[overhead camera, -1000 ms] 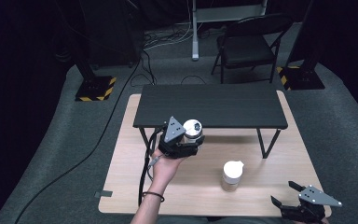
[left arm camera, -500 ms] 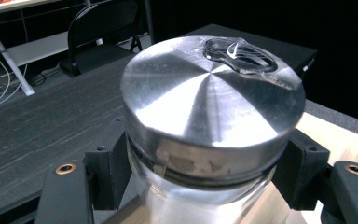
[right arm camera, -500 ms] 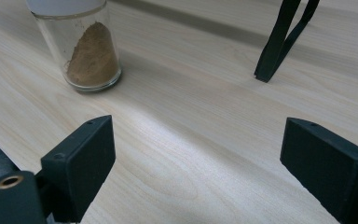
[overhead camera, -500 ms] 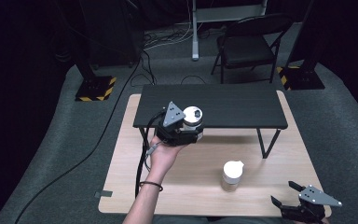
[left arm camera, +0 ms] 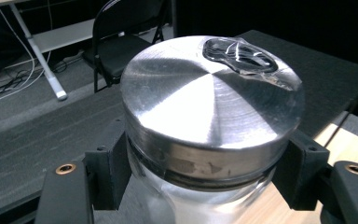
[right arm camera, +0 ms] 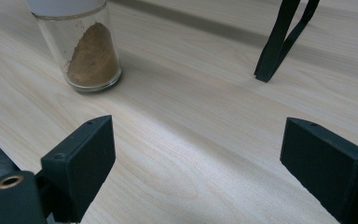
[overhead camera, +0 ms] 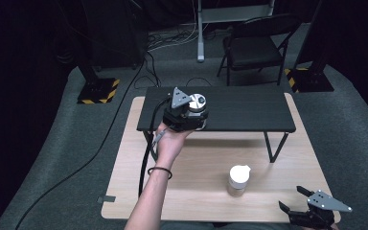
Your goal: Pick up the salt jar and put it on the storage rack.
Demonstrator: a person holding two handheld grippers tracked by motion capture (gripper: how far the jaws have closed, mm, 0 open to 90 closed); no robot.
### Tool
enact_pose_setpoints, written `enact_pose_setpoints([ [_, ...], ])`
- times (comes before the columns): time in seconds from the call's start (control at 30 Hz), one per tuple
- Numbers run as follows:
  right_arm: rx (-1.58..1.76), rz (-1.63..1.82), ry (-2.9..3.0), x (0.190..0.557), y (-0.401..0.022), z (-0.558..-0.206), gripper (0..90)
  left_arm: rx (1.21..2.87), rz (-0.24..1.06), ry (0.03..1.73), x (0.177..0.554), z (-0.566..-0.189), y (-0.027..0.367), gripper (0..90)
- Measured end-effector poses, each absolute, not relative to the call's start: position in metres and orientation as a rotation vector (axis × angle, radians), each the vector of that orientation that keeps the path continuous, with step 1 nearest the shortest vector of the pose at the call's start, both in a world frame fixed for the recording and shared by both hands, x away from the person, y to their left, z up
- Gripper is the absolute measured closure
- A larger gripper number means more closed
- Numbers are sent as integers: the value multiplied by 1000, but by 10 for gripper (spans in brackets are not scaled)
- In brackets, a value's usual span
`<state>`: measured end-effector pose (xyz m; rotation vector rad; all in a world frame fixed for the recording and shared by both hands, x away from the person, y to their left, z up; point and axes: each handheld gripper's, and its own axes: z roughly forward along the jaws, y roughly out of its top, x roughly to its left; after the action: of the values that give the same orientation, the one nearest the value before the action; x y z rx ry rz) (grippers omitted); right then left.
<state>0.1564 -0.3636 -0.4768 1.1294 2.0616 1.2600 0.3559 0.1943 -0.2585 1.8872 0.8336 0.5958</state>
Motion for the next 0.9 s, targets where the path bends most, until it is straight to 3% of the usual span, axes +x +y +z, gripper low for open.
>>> enact_pose_setpoints([
  [0.53, 1120, 1255, 2072, 157, -363, -477, 89, 1885, 555, 913, 376, -259, 192, 301],
  [0.7, 1118, 1255, 2071, 157, -363, -477, 90, 1914, 573, 898, 369, -257, 192, 180],
  [0.9, 1120, 1247, 2074, 157, -362, -476, 90, 1888, 584, 859, 346, -271, 212, 143],
])
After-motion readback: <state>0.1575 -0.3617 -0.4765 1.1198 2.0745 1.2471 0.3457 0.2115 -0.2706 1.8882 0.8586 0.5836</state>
